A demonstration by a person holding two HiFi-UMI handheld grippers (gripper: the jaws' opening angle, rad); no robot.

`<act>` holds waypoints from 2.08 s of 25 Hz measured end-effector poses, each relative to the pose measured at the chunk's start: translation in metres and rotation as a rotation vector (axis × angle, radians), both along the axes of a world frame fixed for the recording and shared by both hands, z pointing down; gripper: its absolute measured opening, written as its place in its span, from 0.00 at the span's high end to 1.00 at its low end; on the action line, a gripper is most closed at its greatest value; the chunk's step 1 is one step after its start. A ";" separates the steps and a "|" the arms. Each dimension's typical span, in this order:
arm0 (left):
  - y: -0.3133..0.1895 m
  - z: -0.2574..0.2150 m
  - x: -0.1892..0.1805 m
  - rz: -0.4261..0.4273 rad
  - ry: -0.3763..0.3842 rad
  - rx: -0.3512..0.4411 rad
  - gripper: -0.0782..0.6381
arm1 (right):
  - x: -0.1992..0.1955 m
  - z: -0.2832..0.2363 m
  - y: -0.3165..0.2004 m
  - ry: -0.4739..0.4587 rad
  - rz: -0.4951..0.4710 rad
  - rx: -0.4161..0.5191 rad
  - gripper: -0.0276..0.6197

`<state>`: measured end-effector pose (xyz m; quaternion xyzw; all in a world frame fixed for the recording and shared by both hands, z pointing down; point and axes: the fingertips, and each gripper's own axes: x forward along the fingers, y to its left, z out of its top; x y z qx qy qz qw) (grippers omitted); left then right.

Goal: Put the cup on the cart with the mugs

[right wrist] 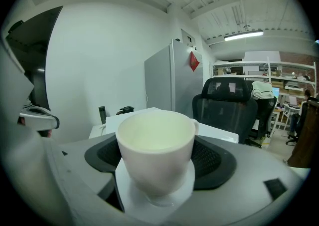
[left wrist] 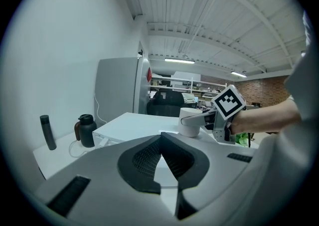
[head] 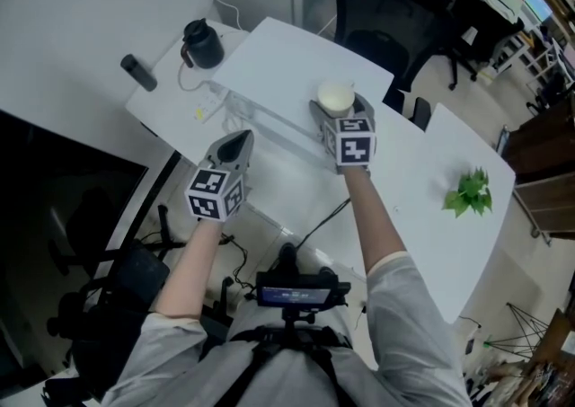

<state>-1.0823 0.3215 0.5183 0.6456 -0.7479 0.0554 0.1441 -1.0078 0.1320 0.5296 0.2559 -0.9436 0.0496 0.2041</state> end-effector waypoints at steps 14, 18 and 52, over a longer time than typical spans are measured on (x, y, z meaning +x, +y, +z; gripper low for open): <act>-0.025 -0.009 0.041 0.148 0.001 0.029 0.89 | 0.093 -0.042 0.022 -0.046 0.074 0.030 0.30; -0.028 -0.016 0.071 0.222 -0.027 0.031 0.89 | 0.132 -0.052 0.035 -0.053 0.122 0.031 0.30; -0.034 -0.051 0.611 0.950 -0.090 0.012 0.89 | 0.734 -0.064 0.171 -0.080 0.854 0.009 0.30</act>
